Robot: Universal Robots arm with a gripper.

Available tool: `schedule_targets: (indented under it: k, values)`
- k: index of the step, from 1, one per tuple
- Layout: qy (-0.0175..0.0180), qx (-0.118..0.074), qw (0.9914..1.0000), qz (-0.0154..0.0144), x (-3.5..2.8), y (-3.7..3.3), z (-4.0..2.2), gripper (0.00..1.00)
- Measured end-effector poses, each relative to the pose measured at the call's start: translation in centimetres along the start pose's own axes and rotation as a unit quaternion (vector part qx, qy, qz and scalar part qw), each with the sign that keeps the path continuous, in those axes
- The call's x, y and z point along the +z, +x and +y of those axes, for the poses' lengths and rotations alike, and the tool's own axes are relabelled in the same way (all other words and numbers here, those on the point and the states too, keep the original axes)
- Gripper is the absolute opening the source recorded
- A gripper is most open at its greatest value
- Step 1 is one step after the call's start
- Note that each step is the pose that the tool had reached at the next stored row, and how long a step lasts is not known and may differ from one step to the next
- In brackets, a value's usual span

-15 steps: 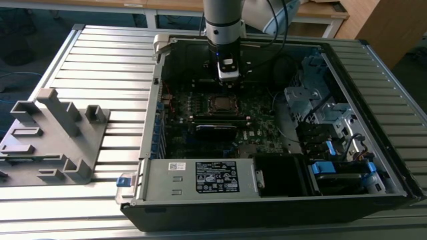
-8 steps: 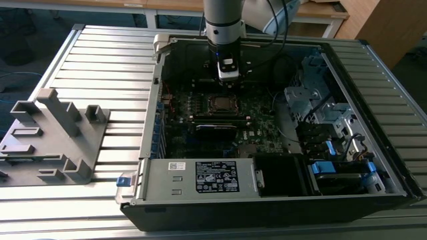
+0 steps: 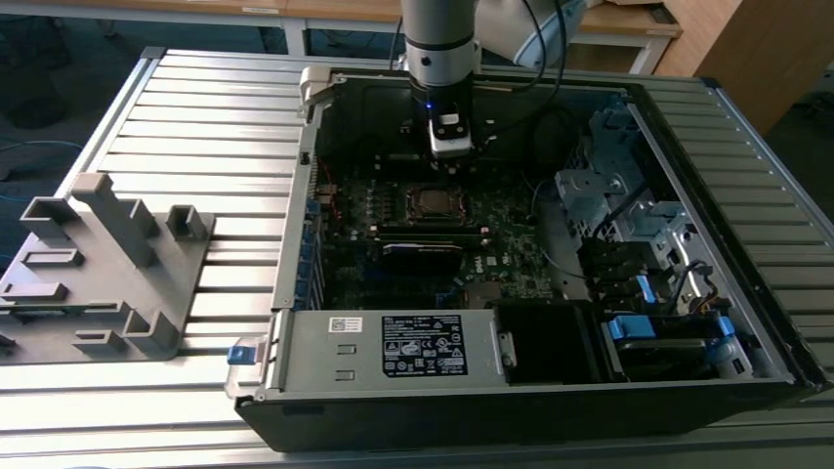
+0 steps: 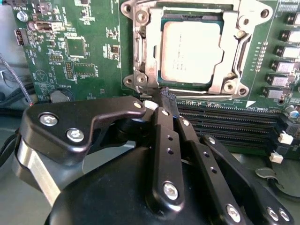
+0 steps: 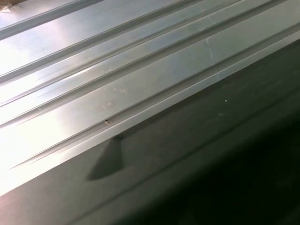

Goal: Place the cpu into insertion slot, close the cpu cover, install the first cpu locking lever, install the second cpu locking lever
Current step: 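Install the first cpu locking lever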

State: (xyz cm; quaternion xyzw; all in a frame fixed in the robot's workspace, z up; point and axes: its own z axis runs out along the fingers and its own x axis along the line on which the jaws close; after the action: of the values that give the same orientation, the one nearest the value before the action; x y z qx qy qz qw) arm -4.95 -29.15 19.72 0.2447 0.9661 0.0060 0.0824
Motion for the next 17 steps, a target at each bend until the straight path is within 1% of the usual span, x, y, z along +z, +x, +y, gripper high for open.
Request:
schedule_targets:
  k: [2, 4, 12, 17]
  values:
    - [0.0015, 0.0, 1.0, -0.0008, 0.02, 0.0, 0.0, 0.11]
    - [0.0017, 0.0, 1.0, -0.0009, 0.05, 0.0, -0.01, 0.11]
    - [0.0017, 0.0, 1.0, -0.0009, 0.17, -0.01, 0.01, 0.11]
    - [0.0016, 0.0, 1.0, -0.001, 0.19, -0.02, 0.17, 0.11]
